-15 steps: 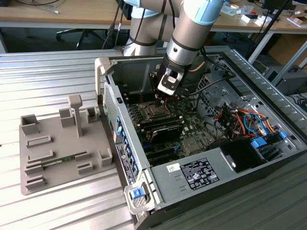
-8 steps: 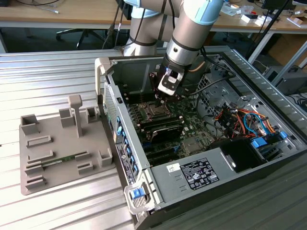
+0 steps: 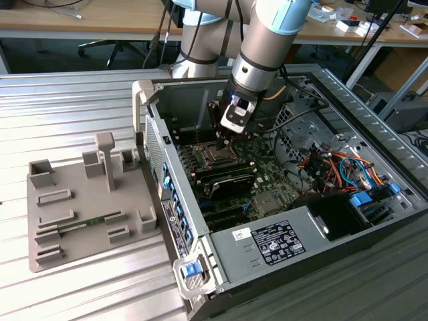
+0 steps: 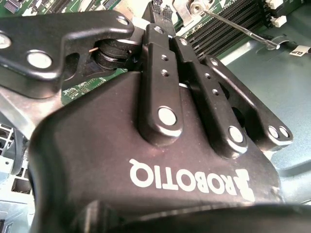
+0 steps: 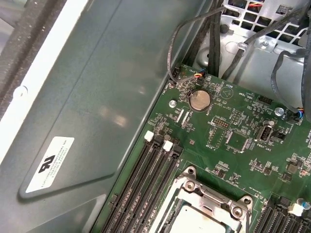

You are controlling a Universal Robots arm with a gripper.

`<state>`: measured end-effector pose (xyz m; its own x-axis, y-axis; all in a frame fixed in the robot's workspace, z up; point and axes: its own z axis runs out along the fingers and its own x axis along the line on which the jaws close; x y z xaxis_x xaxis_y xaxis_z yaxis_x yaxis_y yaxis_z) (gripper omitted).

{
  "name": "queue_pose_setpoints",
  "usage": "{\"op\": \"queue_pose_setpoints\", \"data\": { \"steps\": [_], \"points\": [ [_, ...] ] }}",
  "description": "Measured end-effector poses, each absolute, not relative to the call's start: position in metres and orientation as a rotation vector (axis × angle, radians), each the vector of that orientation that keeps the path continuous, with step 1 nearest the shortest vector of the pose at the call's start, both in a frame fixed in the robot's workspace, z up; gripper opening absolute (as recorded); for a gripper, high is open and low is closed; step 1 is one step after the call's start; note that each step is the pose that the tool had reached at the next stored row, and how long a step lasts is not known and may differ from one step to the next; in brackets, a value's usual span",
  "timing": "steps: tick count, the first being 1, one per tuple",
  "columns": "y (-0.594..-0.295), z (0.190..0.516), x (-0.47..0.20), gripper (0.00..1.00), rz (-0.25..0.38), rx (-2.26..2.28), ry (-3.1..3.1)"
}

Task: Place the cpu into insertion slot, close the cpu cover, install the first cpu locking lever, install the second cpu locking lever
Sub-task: 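Install the first cpu locking lever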

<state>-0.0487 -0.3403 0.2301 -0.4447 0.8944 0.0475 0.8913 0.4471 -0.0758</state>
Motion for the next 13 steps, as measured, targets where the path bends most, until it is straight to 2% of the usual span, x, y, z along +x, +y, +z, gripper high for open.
{"op": "queue_pose_setpoints", "data": {
  "steps": [13],
  "points": [
    [-0.3403, 0.2301, -0.0487, 0.10, 0.061, -1.589, -2.616]
  ]
}}
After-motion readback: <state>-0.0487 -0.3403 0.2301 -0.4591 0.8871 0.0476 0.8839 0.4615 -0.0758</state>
